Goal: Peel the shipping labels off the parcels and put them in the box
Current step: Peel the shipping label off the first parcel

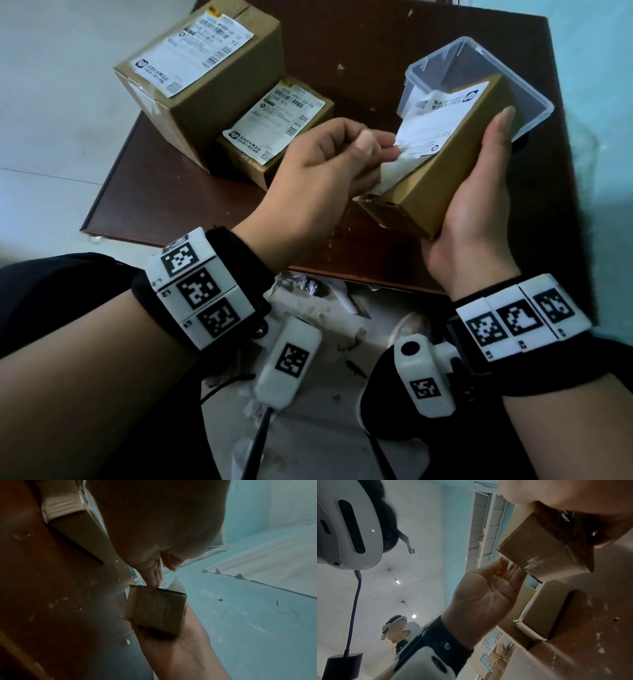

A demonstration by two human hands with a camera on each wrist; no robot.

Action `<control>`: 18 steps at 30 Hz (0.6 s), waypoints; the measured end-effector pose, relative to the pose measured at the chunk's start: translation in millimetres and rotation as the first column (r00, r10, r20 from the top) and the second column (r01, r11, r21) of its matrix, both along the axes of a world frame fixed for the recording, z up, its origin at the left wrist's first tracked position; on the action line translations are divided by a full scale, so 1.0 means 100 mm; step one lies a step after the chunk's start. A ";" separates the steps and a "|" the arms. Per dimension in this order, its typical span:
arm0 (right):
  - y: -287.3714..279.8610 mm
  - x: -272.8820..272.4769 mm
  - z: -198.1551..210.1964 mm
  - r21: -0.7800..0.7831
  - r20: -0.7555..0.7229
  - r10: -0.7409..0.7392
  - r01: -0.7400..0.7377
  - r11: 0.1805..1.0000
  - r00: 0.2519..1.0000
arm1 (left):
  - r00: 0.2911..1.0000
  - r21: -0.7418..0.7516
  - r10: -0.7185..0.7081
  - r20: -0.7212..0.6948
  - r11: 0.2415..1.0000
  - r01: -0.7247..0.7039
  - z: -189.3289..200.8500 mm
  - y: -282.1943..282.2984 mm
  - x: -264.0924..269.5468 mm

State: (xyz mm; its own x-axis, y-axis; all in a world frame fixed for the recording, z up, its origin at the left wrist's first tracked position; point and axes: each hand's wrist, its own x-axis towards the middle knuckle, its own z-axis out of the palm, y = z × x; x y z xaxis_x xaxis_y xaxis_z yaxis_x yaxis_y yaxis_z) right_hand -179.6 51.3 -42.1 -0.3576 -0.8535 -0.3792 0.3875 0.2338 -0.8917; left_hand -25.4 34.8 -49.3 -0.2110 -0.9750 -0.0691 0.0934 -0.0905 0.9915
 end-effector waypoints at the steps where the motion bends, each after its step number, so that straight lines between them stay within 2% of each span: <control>1: 0.01 0.02 0.00 -0.015 -0.001 -0.007 0.007 1.000 1.000 | 0.999 0.032 0.009 -0.050 0.999 -0.007 0.03 0.01 -0.01; 3: 0.02 0.04 -0.01 -0.057 -0.019 -0.004 0.003 0.998 1.000 | 1.000 -0.019 0.007 -0.005 1.000 -0.007 0.05 0.01 0.00; 5: 0.02 0.06 -0.02 -0.091 -0.051 -0.009 0.004 0.996 0.999 | 0.995 -0.140 -0.037 0.092 0.989 0.050 0.03 0.03 0.03; 8: 0.02 0.06 -0.04 -0.083 -0.098 -0.025 0.017 0.996 0.995 | 0.983 -0.242 -0.033 0.178 0.967 0.076 -0.05 0.02 0.04; 11: 0.01 0.07 -0.06 -0.079 -0.132 -0.025 0.015 0.997 0.991 | 0.986 -0.241 -0.010 0.164 0.969 0.050 -0.04 -0.02 0.06; 15: 0.01 0.07 -0.08 -0.082 -0.158 -0.017 0.004 0.997 0.987 | 0.973 -0.229 -0.052 0.227 0.968 0.105 -0.04 -0.03 0.09; 18: 0.02 0.07 -0.09 -0.064 -0.159 -0.004 -0.006 0.998 0.987 | 0.976 -0.211 -0.063 0.206 0.972 0.107 -0.06 -0.04 0.09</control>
State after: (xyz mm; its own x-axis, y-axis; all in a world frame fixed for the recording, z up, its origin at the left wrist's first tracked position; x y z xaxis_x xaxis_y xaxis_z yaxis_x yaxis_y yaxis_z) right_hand -173.0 53.0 -51.3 -0.4082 -0.8745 -0.2619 0.2393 0.1743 -0.9552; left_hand -16.8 30.9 -55.4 -0.2977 -0.9498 0.0959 -0.1041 0.1322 0.9857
